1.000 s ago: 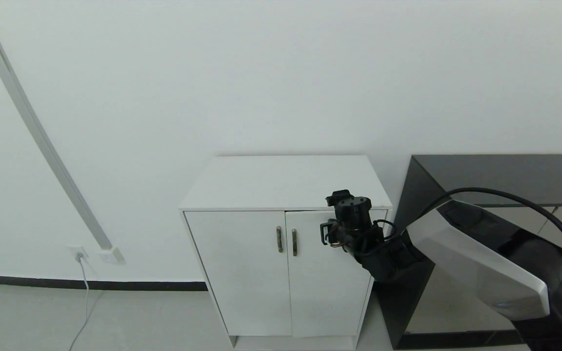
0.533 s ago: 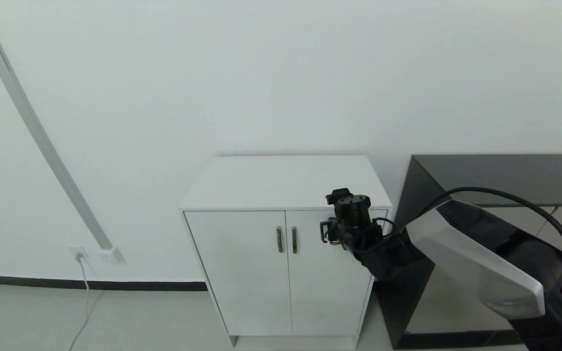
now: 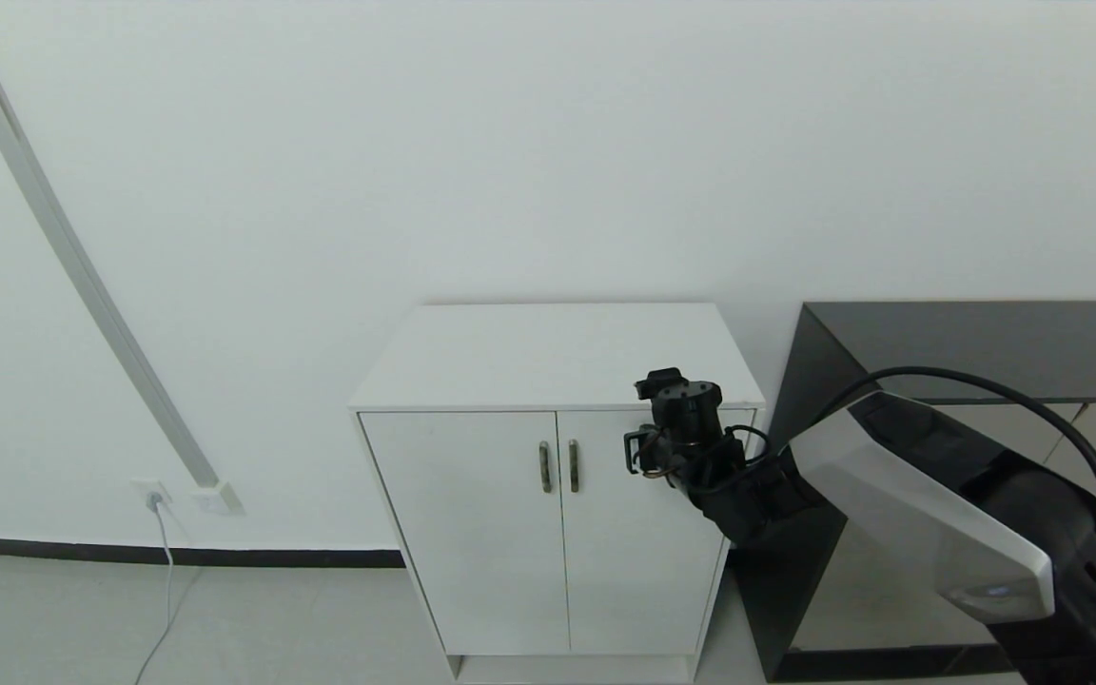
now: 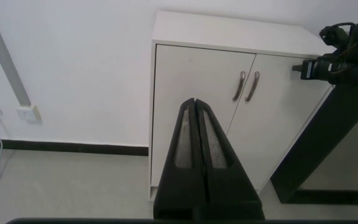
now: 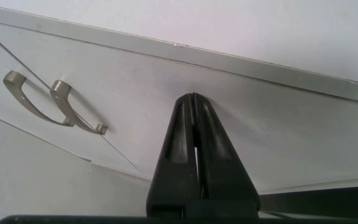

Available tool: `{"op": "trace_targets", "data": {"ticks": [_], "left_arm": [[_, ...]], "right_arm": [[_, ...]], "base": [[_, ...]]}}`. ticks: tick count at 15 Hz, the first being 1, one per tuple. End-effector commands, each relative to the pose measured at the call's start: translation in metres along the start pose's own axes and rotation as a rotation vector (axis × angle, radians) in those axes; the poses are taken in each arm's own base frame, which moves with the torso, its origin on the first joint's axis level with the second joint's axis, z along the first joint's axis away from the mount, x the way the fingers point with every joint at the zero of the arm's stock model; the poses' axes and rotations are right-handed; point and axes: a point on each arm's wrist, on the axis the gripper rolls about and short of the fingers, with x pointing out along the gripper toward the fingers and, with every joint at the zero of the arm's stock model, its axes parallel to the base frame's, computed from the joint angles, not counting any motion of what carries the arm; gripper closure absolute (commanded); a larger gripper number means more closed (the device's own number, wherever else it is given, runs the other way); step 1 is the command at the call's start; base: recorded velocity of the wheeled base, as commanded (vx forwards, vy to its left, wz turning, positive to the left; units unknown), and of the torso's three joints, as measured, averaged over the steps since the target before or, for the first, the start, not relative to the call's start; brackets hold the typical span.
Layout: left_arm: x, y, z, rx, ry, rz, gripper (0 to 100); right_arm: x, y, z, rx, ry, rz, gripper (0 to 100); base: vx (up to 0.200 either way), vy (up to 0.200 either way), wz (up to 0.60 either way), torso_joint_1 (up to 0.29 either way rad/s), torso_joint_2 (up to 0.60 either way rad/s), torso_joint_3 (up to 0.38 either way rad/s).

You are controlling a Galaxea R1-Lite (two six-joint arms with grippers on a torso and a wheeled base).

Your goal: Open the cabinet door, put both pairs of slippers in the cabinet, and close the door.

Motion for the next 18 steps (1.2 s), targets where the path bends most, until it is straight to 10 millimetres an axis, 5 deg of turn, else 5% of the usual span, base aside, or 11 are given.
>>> {"op": "trace_targets", "data": {"ticks": [1, 5, 11, 12, 13, 18], "left_arm": [[0.0, 0.0, 0.0, -0.001, 0.0, 0.001, 100], [0.0, 0.0, 0.0, -0.001, 0.0, 0.001, 100], [0.0, 0.0, 0.0, -0.001, 0.0, 0.001, 100], [0.0, 0.0, 0.0, -0.001, 0.0, 0.001, 100], [0.0, 0.0, 0.0, -0.001, 0.0, 0.001, 100], [0.0, 0.0, 0.0, -0.001, 0.0, 0.001, 100]], "right_arm": [[-0.002, 0.0, 0.001, 0.001, -0.001, -0.001, 100], [-0.032, -0.005, 0.018, -0.001, 0.006, -0.002, 100], [-0.133, -0.048, 0.046, 0.031, -0.043, -0.123, 100], [-0.138, -0.051, 0.047, 0.033, -0.048, -0.13, 100], [-0.176, -0.08, 0.047, 0.047, -0.057, -0.183, 100], [-0.276, -0.156, 0.03, 0.085, -0.043, -0.404, 100]], "base": [[0.0, 0.0, 0.0, 0.0, 0.0, 0.0], [0.0, 0.0, 0.0, 0.0, 0.0, 0.0], [0.0, 0.0, 0.0, 0.0, 0.0, 0.0], [0.0, 0.0, 0.0, 0.0, 0.0, 0.0], [0.0, 0.0, 0.0, 0.0, 0.0, 0.0], [0.0, 0.0, 0.0, 0.0, 0.0, 0.0]]}}
